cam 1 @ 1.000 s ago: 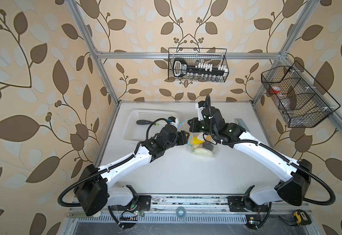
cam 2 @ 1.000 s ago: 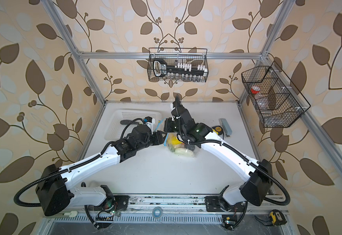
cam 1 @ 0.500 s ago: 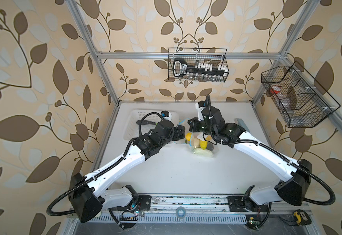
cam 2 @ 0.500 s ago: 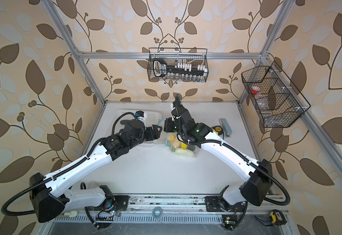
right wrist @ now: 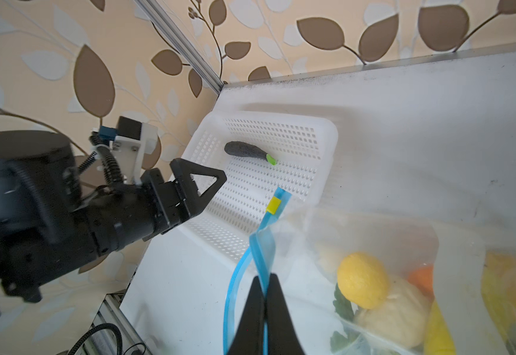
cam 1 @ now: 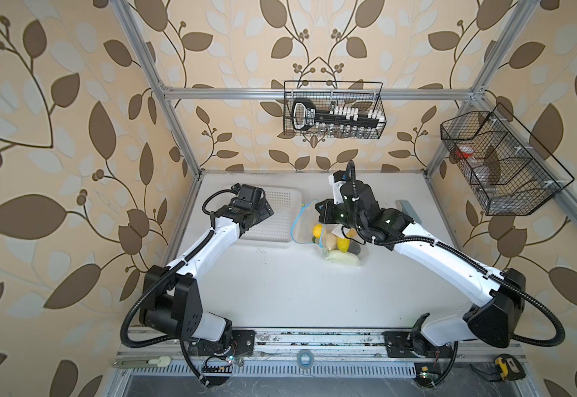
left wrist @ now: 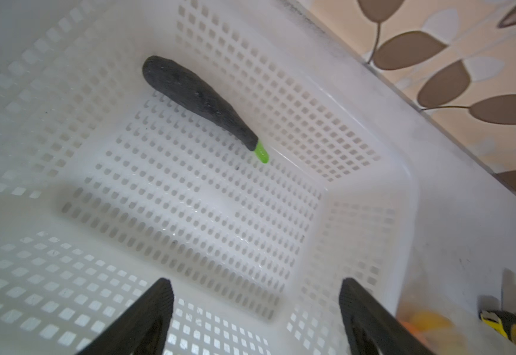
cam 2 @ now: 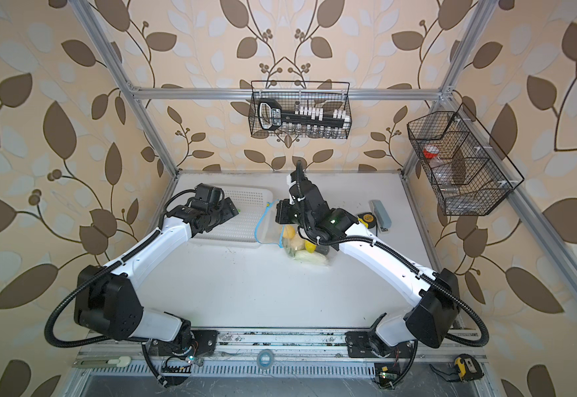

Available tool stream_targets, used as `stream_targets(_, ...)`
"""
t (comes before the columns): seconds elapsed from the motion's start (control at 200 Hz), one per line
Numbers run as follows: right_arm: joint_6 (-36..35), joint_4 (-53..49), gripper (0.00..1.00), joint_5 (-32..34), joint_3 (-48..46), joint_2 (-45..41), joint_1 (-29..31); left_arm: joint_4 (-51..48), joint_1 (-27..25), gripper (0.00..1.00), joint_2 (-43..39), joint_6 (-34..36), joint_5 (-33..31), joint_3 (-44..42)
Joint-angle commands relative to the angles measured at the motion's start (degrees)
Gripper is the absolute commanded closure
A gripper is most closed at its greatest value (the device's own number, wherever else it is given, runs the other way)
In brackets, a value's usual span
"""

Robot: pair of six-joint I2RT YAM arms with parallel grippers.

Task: Place the food in the zip-top bag and seal the zipper
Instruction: 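Withdraw the left gripper and lower it onto the grey eggplant in the basket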

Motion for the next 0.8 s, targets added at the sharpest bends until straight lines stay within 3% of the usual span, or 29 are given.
stream_targets(0.0, 0.38, 1.38, 1.00, -0.89, -1.00, 0.08, -0.09, 2.84, 3.64, 0.20, 4.23, -3.26, 2.11, 3.25)
stream_targets(0.345, 0.10, 2.09, 1.00, -1.68, -1.30, 0.74, 0.16, 5.49, 9.37, 0.35, 19.24, -9.33, 4.89, 12.41)
stream_targets(0.795, 0.08, 2.31, 1.00, -1.82, -1.40, 1.73, 0.52, 6.98, 13.45, 0.38, 27.33, -9.93, 5.45, 16.18)
